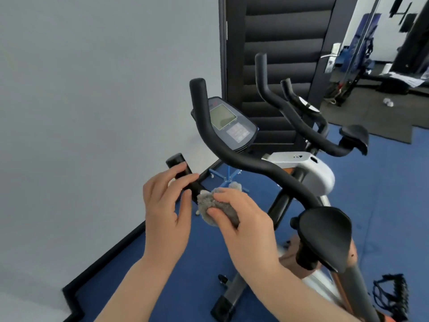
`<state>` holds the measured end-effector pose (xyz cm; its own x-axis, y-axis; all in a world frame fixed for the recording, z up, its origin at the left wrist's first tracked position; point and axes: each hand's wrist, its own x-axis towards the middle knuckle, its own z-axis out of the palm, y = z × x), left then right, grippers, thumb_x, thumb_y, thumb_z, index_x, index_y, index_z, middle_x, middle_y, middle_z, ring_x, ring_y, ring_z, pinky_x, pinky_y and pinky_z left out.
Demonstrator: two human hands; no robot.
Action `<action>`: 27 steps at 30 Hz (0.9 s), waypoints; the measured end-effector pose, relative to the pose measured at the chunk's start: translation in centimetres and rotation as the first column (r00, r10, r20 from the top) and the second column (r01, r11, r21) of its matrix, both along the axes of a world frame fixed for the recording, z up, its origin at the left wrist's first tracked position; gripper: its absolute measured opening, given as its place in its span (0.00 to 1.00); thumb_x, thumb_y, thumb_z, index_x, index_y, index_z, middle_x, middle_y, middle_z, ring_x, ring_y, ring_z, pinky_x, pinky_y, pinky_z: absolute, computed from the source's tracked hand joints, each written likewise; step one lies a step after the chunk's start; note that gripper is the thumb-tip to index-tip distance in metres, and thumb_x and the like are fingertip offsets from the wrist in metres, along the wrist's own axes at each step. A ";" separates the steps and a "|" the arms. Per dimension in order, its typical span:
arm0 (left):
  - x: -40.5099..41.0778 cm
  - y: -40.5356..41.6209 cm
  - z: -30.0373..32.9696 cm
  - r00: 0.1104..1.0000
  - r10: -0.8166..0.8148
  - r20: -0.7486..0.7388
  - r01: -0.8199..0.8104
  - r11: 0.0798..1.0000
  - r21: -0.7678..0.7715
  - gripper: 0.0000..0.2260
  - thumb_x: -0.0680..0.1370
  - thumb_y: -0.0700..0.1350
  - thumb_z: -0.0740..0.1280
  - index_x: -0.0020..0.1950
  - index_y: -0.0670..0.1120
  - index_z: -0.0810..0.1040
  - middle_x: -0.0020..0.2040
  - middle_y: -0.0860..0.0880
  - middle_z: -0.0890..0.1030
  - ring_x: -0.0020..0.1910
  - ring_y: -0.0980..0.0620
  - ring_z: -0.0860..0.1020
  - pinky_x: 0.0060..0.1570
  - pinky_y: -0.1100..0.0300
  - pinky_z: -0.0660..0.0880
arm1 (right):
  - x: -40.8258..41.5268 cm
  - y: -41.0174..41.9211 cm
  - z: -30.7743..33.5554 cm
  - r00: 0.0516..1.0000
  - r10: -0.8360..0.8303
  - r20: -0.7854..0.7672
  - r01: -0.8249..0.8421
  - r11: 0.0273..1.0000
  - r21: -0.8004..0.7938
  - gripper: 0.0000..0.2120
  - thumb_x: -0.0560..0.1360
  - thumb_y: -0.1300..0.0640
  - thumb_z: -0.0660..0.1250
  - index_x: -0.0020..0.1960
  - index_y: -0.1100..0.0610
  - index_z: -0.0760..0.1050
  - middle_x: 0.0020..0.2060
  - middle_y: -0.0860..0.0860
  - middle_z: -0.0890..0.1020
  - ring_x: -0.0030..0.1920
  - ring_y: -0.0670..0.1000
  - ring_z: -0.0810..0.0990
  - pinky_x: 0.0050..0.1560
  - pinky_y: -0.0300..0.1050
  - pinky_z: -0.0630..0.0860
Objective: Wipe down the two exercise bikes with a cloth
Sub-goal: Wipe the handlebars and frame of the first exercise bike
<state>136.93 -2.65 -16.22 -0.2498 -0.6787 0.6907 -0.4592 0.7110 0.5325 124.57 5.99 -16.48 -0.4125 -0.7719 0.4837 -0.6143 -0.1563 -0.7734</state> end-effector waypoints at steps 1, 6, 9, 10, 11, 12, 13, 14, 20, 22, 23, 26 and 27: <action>0.2 -0.2 0.2 1.000 0.010 -0.022 -0.010 1.000 0.003 0.15 0.79 0.37 0.61 0.63 0.49 0.78 0.65 0.55 0.74 0.65 0.64 0.64 0.63 0.73 0.59 | 0.0 -0.5 0.1 1.000 0.017 -0.003 -0.017 1.000 0.004 0.10 0.74 0.59 0.72 0.54 0.51 0.80 0.52 0.36 0.79 0.52 0.34 0.77 0.53 0.26 0.71; 0.8 -0.5 0.5 0.995 0.002 -0.096 0.001 0.999 0.035 0.21 0.81 0.34 0.56 0.71 0.50 0.73 0.69 0.58 0.72 0.70 0.61 0.66 0.67 0.70 0.62 | 0.0 -1.8 1.2 0.995 0.068 0.070 -0.074 0.993 0.086 0.08 0.75 0.53 0.71 0.53 0.44 0.78 0.46 0.36 0.81 0.48 0.38 0.79 0.46 0.32 0.74; 1.1 -0.9 1.0 0.987 -0.004 -0.161 0.024 0.992 0.124 0.23 0.81 0.32 0.56 0.70 0.53 0.71 0.67 0.61 0.73 0.68 0.63 0.69 0.63 0.74 0.63 | 1.0 -5.2 3.3 0.986 0.128 0.106 -0.142 0.982 0.128 0.06 0.76 0.51 0.69 0.53 0.48 0.76 0.44 0.41 0.81 0.46 0.43 0.80 0.47 0.42 0.77; 1.1 -1.1 1.2 0.985 -0.004 -0.174 0.029 0.989 0.142 0.22 0.81 0.33 0.55 0.69 0.54 0.72 0.65 0.62 0.74 0.66 0.64 0.70 0.62 0.75 0.64 | 1.3 -6.2 3.9 0.978 0.143 0.154 -0.160 0.982 0.102 0.06 0.77 0.52 0.68 0.53 0.49 0.75 0.43 0.42 0.82 0.45 0.43 0.80 0.47 0.43 0.78; 1.1 -1.3 1.5 0.984 -0.001 -0.177 0.028 0.988 0.151 0.22 0.81 0.34 0.55 0.69 0.54 0.73 0.64 0.63 0.74 0.65 0.65 0.71 0.61 0.76 0.64 | 1.5 -6.9 4.5 0.961 0.163 0.222 -0.179 0.982 0.055 0.06 0.77 0.53 0.69 0.52 0.50 0.74 0.42 0.42 0.81 0.45 0.42 0.80 0.46 0.39 0.78; 1.0 -1.5 1.7 0.984 0.003 -0.178 0.026 0.987 0.158 0.21 0.81 0.34 0.55 0.68 0.53 0.73 0.63 0.63 0.75 0.64 0.66 0.72 0.60 0.76 0.64 | 1.6 -7.3 4.9 0.941 0.190 0.280 -0.198 0.980 0.003 0.05 0.77 0.55 0.69 0.52 0.51 0.74 0.41 0.41 0.81 0.44 0.40 0.80 0.44 0.35 0.77; 0.8 -1.7 1.8 0.983 0.004 -0.182 0.027 0.986 0.167 0.20 0.82 0.35 0.55 0.68 0.53 0.73 0.63 0.64 0.74 0.63 0.67 0.72 0.60 0.76 0.64 | 1.7 -7.4 5.0 0.925 0.218 0.312 -0.217 0.975 -0.038 0.06 0.77 0.56 0.69 0.52 0.51 0.74 0.40 0.40 0.81 0.44 0.39 0.80 0.43 0.32 0.76; 0.7 -1.8 1.9 0.982 0.005 -0.187 0.029 0.984 0.176 0.20 0.82 0.36 0.55 0.68 0.52 0.73 0.63 0.65 0.74 0.63 0.68 0.72 0.60 0.77 0.64 | 1.8 -7.4 4.9 0.916 0.242 0.320 -0.237 0.970 -0.055 0.06 0.77 0.57 0.68 0.53 0.52 0.74 0.41 0.41 0.81 0.44 0.39 0.80 0.43 0.31 0.76; 0.1 -0.7 0.9 0.977 -0.055 -0.207 0.095 0.978 0.187 0.21 0.81 0.36 0.55 0.70 0.54 0.71 0.71 0.56 0.72 0.71 0.63 0.67 0.68 0.71 0.63 | -0.1 -4.4 2.7 0.965 0.246 -0.093 -0.235 0.965 0.115 0.10 0.76 0.55 0.70 0.56 0.49 0.75 0.48 0.42 0.79 0.45 0.42 0.77 0.45 0.34 0.74; 0.2 -0.5 0.6 0.975 -0.071 -0.211 0.113 0.975 0.193 0.22 0.82 0.36 0.54 0.71 0.56 0.69 0.73 0.56 0.69 0.73 0.63 0.64 0.70 0.71 0.60 | -1.2 -2.6 2.0 0.958 0.223 -0.183 -0.200 0.970 0.137 0.10 0.74 0.52 0.70 0.54 0.46 0.76 0.46 0.38 0.78 0.45 0.40 0.76 0.43 0.29 0.71; 0.3 -0.5 0.6 0.974 -0.076 -0.213 0.119 0.974 0.195 0.22 0.82 0.36 0.54 0.71 0.57 0.69 0.73 0.57 0.69 0.73 0.63 0.64 0.70 0.70 0.60 | -1.7 -1.8 1.8 0.959 0.210 -0.189 -0.180 0.970 0.161 0.09 0.74 0.51 0.70 0.52 0.44 0.75 0.42 0.36 0.78 0.43 0.39 0.75 0.40 0.28 0.69; 0.8 -0.8 0.8 0.970 -0.092 -0.226 0.138 0.970 0.198 0.21 0.82 0.37 0.54 0.69 0.57 0.70 0.71 0.59 0.71 0.71 0.65 0.66 0.70 0.70 0.60 | -2.2 -2.1 2.0 0.983 0.178 -0.048 -0.160 0.954 0.254 0.07 0.75 0.47 0.68 0.48 0.42 0.70 0.32 0.39 0.77 0.34 0.38 0.76 0.31 0.31 0.66; 0.8 -0.9 0.9 0.968 -0.094 -0.232 0.143 0.969 0.203 0.21 0.82 0.37 0.55 0.69 0.57 0.71 0.71 0.58 0.72 0.71 0.65 0.67 0.70 0.70 0.61 | -2.1 -3.2 2.4 0.982 0.184 0.035 -0.187 0.950 0.251 0.07 0.76 0.48 0.67 0.48 0.42 0.69 0.32 0.40 0.78 0.33 0.38 0.76 0.32 0.31 0.67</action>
<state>137.74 -3.57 -15.29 -0.1967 -0.7927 0.5770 -0.2339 0.6095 0.7575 122.51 2.78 -14.04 -0.2547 -0.9315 0.2597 -0.5841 -0.0658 -0.8090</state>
